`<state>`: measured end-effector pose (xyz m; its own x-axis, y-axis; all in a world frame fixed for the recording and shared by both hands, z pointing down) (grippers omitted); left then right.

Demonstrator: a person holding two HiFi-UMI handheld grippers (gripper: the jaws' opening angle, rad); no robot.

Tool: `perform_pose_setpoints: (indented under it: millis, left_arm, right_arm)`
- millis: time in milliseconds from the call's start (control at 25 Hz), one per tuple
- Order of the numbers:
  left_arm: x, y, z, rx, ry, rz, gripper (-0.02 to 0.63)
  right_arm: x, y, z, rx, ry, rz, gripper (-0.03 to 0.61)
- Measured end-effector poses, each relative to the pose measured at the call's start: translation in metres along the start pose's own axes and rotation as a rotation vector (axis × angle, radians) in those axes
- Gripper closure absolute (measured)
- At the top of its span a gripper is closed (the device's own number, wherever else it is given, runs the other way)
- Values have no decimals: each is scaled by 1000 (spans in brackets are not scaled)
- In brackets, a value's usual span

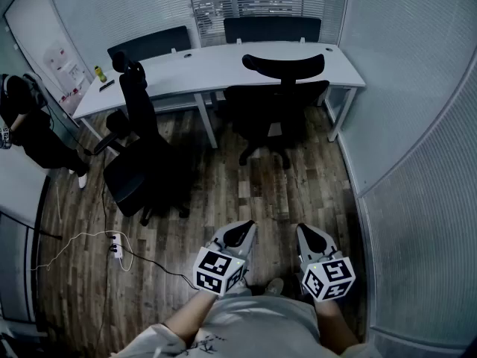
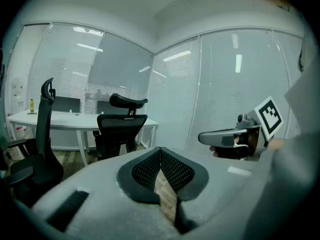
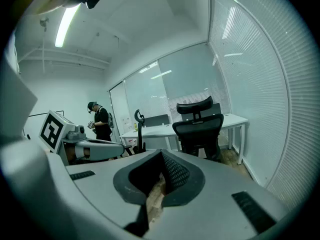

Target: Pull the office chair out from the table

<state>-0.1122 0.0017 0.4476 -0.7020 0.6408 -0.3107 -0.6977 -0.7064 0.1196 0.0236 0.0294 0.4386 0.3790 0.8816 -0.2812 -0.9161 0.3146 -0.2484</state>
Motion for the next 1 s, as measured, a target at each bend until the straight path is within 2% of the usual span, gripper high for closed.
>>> perform_pose_setpoints:
  millis: [600,1000]
  left_arm:
    - [-18,-31,-3,-5,-3,2,603]
    - [-29,-54,3,19,-11,-28,603]
  right_arm:
    - [25,-33,-1,-8,-13,12,572]
    - [43,-51,4,21,-24,-54,572]
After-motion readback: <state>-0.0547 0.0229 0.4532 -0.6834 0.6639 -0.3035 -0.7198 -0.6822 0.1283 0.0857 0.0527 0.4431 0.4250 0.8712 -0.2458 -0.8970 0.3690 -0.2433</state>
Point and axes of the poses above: the fingertips, and each gripper's own axes: x backward along the fingers, y to its left, z out of its underside, the point moved 2 cm from there along x, backward along the fingers, and after that the axes turned 3 degrees about -x, right-handed, at the moved point
